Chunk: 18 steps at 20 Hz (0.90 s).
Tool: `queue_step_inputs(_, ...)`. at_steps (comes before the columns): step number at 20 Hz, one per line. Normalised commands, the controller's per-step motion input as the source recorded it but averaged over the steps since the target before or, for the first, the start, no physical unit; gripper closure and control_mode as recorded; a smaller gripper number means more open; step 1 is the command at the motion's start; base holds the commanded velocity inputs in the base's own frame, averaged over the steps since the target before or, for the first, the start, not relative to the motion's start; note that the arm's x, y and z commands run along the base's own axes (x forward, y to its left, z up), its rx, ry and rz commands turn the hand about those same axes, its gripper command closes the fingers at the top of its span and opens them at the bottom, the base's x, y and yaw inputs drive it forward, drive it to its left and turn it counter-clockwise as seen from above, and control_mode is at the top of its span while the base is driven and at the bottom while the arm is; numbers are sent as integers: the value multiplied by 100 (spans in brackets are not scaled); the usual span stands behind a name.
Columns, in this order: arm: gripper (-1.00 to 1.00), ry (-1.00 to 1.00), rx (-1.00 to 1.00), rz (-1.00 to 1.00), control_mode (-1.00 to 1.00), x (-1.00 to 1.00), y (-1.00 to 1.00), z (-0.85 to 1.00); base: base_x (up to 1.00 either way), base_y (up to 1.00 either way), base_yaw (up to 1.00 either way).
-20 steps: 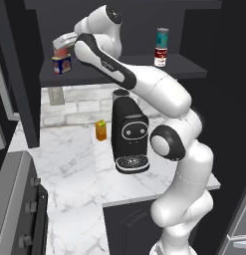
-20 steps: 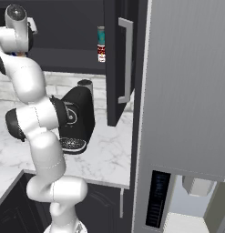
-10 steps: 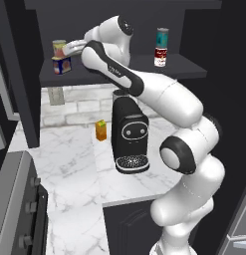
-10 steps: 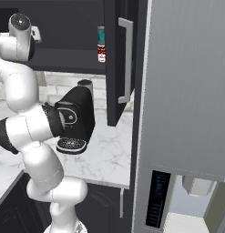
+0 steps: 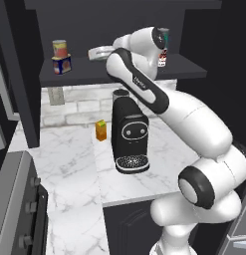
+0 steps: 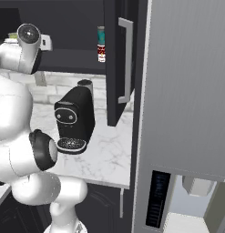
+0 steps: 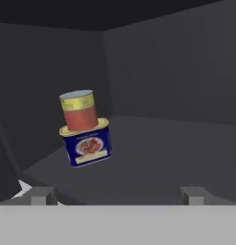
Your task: Stack two cans on top of the other two cans in the cabinet.
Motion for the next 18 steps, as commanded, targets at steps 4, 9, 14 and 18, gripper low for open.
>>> queue_step_inputs(4,-100,0,4,-15,-100,-89,-90,0,0,0,0)
queue_step_inputs(9,-100,1,5,-25,-100,-95,-70,1,0,0,0)
queue_step_inputs(14,-100,8,2,-32,-100,-89,-38,13,0,0,0)
queue_step_inputs(18,-100,20,1,-33,-100,-69,-28,31,0,0,0)
